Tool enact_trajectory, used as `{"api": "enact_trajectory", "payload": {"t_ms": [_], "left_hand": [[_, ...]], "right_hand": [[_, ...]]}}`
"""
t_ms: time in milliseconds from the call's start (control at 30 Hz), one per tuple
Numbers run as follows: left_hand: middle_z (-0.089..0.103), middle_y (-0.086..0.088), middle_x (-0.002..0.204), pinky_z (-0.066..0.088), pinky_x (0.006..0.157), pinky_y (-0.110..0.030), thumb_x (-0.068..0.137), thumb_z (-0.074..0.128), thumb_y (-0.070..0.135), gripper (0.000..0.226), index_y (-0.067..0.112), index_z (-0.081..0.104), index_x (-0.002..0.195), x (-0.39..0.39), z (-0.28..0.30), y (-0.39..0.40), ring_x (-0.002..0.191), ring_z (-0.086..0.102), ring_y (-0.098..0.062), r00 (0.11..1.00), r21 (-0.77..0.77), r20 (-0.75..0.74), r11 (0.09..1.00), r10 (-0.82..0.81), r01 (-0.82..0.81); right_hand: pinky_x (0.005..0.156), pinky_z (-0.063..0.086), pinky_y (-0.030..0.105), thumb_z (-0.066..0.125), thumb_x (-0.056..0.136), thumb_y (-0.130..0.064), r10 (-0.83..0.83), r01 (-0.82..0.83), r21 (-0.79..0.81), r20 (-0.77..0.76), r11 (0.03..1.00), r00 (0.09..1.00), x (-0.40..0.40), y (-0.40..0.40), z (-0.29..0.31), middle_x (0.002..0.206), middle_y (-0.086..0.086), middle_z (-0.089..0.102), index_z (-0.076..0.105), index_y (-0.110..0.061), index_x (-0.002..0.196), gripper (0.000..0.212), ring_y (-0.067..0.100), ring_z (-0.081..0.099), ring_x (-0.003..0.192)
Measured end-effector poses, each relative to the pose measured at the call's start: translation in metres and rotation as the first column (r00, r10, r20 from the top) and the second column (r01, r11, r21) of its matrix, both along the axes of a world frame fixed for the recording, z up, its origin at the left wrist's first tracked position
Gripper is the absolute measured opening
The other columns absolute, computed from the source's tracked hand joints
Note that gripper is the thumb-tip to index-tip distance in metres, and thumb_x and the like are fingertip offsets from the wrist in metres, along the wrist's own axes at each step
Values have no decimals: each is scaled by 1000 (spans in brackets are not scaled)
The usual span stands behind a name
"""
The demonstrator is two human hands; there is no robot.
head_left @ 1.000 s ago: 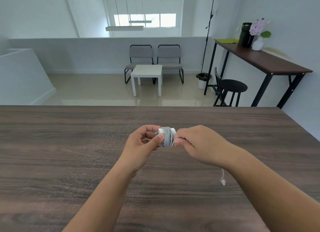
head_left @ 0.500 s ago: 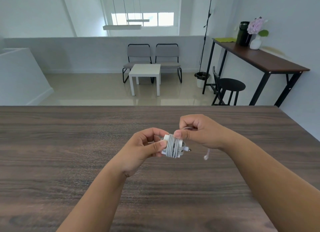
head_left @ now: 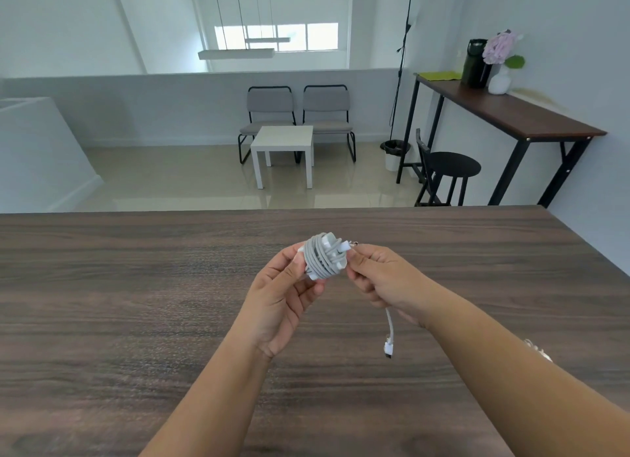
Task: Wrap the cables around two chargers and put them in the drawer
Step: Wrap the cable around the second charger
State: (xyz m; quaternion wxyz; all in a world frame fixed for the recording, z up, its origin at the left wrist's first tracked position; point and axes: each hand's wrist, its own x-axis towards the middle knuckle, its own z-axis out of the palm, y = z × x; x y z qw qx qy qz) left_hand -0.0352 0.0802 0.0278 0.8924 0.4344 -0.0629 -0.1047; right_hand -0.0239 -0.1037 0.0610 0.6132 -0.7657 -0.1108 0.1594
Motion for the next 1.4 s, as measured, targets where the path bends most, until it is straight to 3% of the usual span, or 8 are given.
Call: {"api": "enact_trajectory", "payload": {"t_ms": [167, 267, 400, 633, 933, 1067, 1200, 1400], "left_hand": [[71, -7, 101, 58, 71, -22, 86, 57, 21, 34, 7, 63, 117, -3, 2, -9, 79, 65, -14, 994, -33, -54, 995, 95, -97], [73, -6, 95, 58, 71, -22, 84, 58, 22, 30, 9, 65, 110, -4, 5, -12, 78, 66, -14, 988, -38, -61, 989, 140, -143], [74, -6, 97, 58, 74, -23, 82, 60, 24, 32, 10, 65, 111, -4, 5, -16, 83, 68, -15, 971, -17, -60, 973, 230, -231], [74, -5, 95, 58, 71, -22, 79, 63, 25, 37, 10, 64, 112, -5, 3, -21, 79, 67, -13, 954, 4, -66, 957, 291, -292], [72, -6, 92, 59, 70, -22, 80, 65, 24, 38, 8, 62, 114, -5, 2, -25, 78, 67, -14, 939, -14, -108, 944, 326, -329], [67, -3, 87, 55, 74, -27, 90, 66, 12, 13, 14, 64, 102, -5, -4, -24, 77, 66, -14, 895, 296, 136, 845, 425, -446], [67, 9, 82, 51, 69, -19, 84, 75, 15, 22, 24, 66, 102, -10, -4, -21, 73, 62, -5, 844, 497, 412, 692, 343, -524], [60, 6, 96, 49, 75, -14, 82, 78, 22, 32, 39, 63, 105, -11, -5, -9, 83, 62, -7, 737, 600, 647, 468, 193, -649]], "right_hand": [[51, 32, 22, 40, 102, -27, -9, 77, -269, 243, 960, 970, -5, 7, -4, 45, -17, 46, 57, -25, 82, 26, 3, 35, 43], [68, 49, 25, 40, 101, -32, -6, 133, -398, 305, 908, 952, -8, 8, -2, 72, -28, 65, 61, -33, 95, 22, 6, 59, 64], [63, 45, 29, 38, 101, -31, 65, 154, -526, 374, 836, 925, -15, 8, 6, 55, -9, 53, 62, -28, 99, 24, 8, 47, 52], [66, 45, 32, 37, 99, -24, 215, 244, -731, 473, 638, 855, -17, 11, 3, 90, 9, 68, 59, -27, 112, 26, 32, 63, 83], [63, 33, 29, 36, 99, -24, 307, 256, -774, 499, 579, 811, -25, 13, 4, 97, 10, 66, 57, -23, 113, 25, 33, 62, 88], [65, 35, 33, 32, 101, -29, 456, 235, -833, 485, 501, 746, -26, 9, 21, 96, 9, 65, 54, -17, 103, 26, 33, 61, 90], [76, 46, 36, 34, 100, -35, 522, 201, -853, 463, 481, 717, -19, -3, 39, 96, 2, 65, 58, -21, 99, 28, 25, 59, 92], [76, 47, 34, 50, 95, -36, 464, 232, -718, 627, 657, 625, -10, -20, 44, 83, -10, 64, 67, -25, 89, 21, 11, 51, 78]]}}
